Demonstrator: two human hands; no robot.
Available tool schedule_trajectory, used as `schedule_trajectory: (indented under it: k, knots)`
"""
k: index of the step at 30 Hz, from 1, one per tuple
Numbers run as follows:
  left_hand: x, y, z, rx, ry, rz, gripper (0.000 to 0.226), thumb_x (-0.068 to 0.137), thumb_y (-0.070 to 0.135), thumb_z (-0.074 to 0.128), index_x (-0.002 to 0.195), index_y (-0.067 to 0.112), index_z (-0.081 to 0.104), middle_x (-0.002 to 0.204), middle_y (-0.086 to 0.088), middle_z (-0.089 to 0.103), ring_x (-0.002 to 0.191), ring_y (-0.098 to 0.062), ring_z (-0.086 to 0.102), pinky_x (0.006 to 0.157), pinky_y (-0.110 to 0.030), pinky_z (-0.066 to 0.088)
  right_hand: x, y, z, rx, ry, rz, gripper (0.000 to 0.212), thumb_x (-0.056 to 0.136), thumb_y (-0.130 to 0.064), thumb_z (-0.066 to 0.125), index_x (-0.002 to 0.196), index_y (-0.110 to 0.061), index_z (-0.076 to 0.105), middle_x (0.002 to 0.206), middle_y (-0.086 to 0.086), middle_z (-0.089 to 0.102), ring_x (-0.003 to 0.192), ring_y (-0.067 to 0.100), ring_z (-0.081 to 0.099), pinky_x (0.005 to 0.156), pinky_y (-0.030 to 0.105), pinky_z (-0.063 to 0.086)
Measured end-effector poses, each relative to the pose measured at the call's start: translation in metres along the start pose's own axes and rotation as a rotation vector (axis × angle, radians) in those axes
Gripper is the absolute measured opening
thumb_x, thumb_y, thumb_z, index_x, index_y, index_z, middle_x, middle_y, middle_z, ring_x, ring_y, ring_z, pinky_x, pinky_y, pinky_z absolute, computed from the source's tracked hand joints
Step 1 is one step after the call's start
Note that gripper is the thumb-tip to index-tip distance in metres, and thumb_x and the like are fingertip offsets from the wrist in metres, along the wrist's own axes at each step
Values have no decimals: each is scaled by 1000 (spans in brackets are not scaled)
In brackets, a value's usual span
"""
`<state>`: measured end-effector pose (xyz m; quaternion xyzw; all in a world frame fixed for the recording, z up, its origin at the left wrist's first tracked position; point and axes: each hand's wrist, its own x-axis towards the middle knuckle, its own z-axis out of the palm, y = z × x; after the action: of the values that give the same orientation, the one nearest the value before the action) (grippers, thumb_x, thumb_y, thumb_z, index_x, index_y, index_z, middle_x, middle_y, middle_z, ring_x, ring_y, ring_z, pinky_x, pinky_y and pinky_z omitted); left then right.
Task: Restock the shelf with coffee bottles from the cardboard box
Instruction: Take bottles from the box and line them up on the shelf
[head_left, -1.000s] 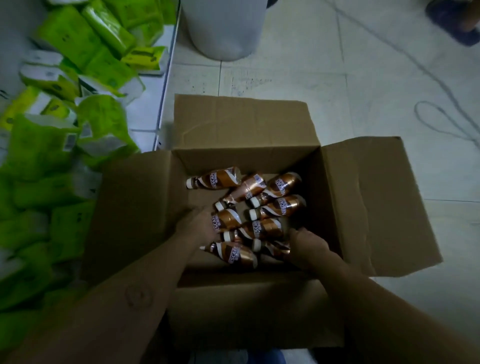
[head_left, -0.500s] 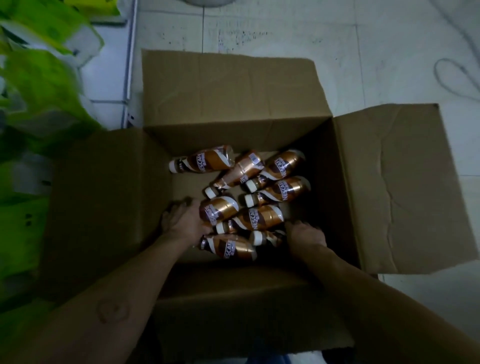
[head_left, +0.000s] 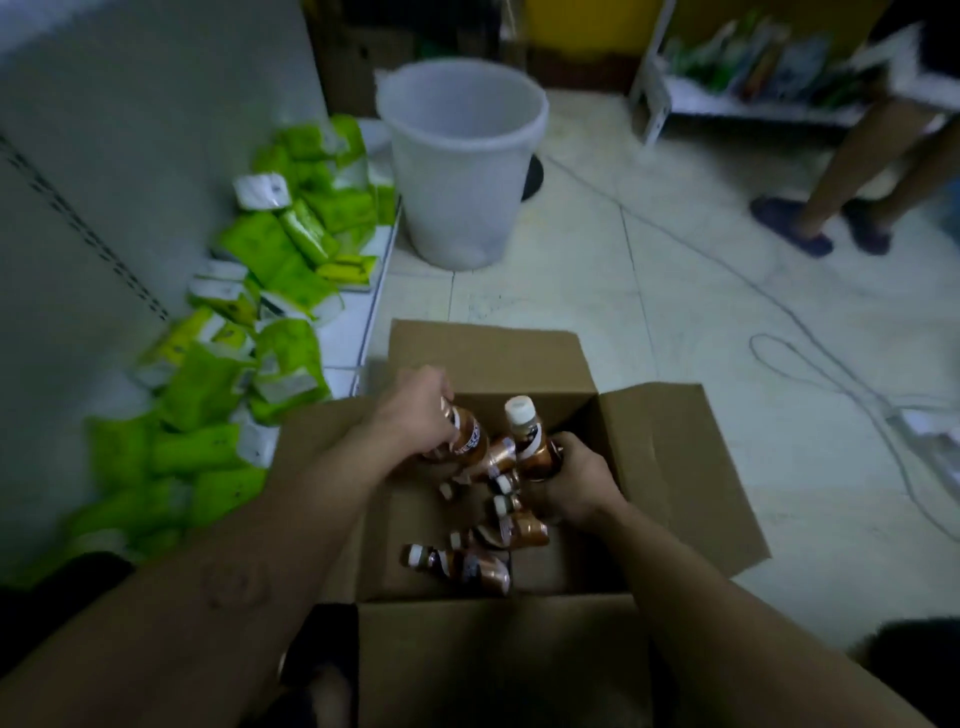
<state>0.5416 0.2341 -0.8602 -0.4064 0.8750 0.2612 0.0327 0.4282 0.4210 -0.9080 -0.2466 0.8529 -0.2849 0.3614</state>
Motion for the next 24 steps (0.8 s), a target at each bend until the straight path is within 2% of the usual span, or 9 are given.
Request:
schedule_trajectory:
  k: [3,5,8,9,11,14,19,22,24]
  knots:
    - [-28,22,-55,-103,166,3,48,46,33,87,83,30,57,93,-1,64,82,-23,60,66,-30,51,-24,-43,-28,113,59,-104,61,62,-29,85,111,-24,49,102,-6,63,90,11,62,72,28,52]
    - [-48,35,-91,-154,254,30,50,45,42,86,83,27,57,89,0,65,81,-24,60,65,-34,52,-39,-74,-48,153,93,-181,58,64,-23,85,110,-24,49,101,-6,63,90,12,62,69,26,52]
    - [-79,53,-148,-71,407,121,50,48,62,79,64,27,48,66,6,54,67,-21,53,46,-28,34,-65,-121,-76,164,159,-340,57,66,-22,85,110,-26,50,103,-6,64,93,14,63,78,34,56]
    - [-90,59,-167,-41,454,142,53,50,66,77,60,27,43,61,9,48,63,-20,51,44,-27,27,-76,-137,-84,173,171,-389,57,66,-22,85,112,-26,51,105,-6,64,94,15,63,81,35,55]
    - [-112,70,-205,20,530,171,55,51,69,75,58,25,43,58,9,46,62,-19,50,43,-27,26,-96,-167,-99,210,176,-488,57,66,-22,85,113,-25,54,106,-7,64,95,14,63,78,32,55]
    - [-144,76,-258,84,645,192,54,53,73,69,62,23,50,62,4,52,65,-22,52,47,-29,31,-125,-212,-114,262,124,-630,51,66,-18,85,111,-25,61,103,-8,67,93,9,64,71,22,52]
    - [-199,66,-336,211,834,142,65,54,86,53,69,22,57,69,2,58,68,-22,53,47,-30,31,-168,-289,-115,388,9,-816,49,71,-12,82,115,-19,62,103,0,69,89,11,67,73,24,54]
    - [-227,53,-376,298,900,39,68,56,87,50,68,21,59,66,3,58,64,-20,54,47,-28,33,-184,-335,-100,552,-111,-900,54,70,-4,81,118,-10,58,107,9,68,93,21,68,80,35,56]
    - [-247,42,-398,347,955,-12,69,56,89,46,65,21,57,63,4,56,60,-17,53,46,-27,32,-190,-362,-85,612,-208,-974,50,69,0,80,114,-8,60,103,12,71,93,24,68,81,35,55]
